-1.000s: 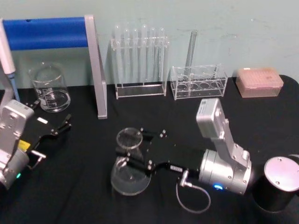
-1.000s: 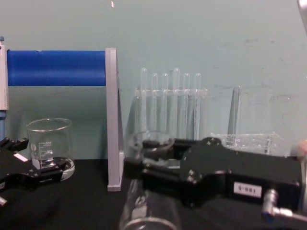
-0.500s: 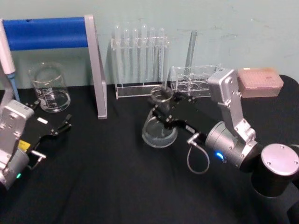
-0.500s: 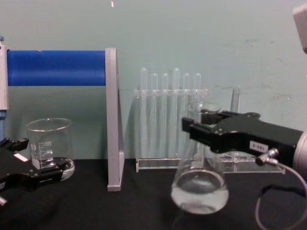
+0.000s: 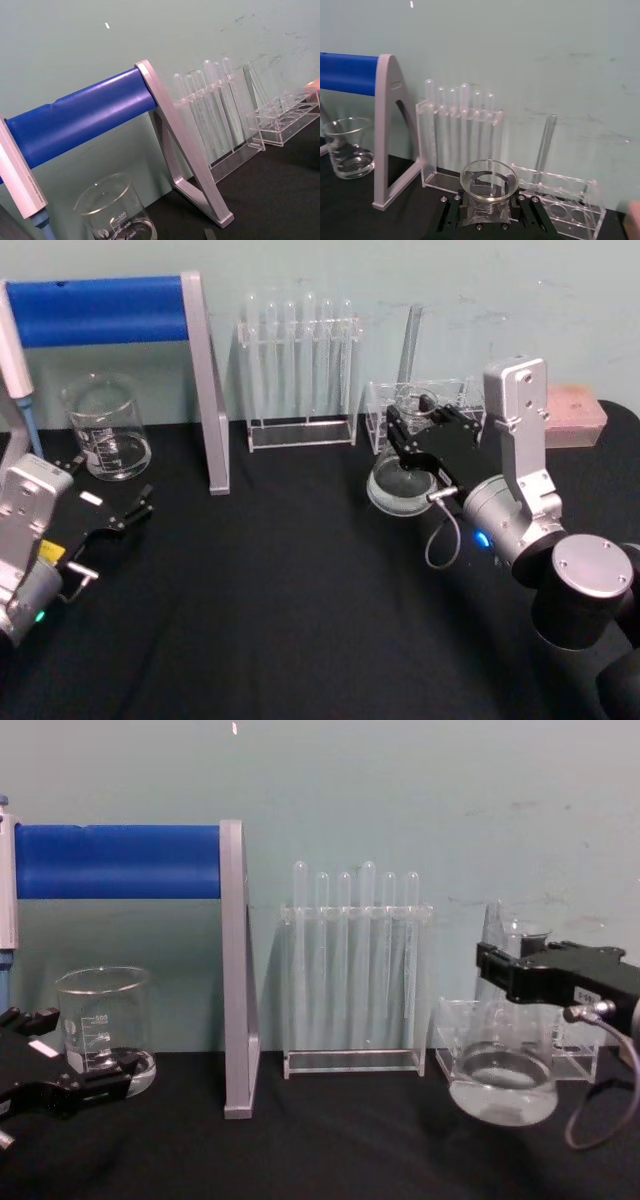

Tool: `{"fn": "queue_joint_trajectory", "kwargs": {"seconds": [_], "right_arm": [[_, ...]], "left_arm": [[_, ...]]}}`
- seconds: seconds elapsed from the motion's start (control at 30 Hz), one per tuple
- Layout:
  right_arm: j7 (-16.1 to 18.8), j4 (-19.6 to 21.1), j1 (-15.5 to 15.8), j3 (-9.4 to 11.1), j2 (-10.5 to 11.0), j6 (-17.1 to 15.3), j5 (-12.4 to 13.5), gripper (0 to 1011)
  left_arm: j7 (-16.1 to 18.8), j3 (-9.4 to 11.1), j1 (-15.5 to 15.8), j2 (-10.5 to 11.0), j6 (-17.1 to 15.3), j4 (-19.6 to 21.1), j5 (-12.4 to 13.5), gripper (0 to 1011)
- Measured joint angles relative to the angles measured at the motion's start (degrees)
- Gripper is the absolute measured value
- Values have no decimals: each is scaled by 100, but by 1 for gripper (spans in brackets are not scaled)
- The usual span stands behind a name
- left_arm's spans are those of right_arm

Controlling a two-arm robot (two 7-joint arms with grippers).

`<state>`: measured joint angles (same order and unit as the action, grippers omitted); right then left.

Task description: Grasp the erlenmeyer flask with one hand, shake it three times, then place it back.

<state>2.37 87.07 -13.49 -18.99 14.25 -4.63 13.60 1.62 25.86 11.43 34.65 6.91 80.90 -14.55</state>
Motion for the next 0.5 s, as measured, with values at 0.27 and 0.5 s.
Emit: {"fn": "queue_joint_trajectory", "kwargs": {"seconds": [0.27,0.5], "right_arm": [[172,26,50,60,-59,-49,-22,449],[754,240,191,-46,25,-61,21,450]], "left_arm": [[0,0,0,0,0,0,0,1001],[0,0,0,0,0,0,0,1001]]}}
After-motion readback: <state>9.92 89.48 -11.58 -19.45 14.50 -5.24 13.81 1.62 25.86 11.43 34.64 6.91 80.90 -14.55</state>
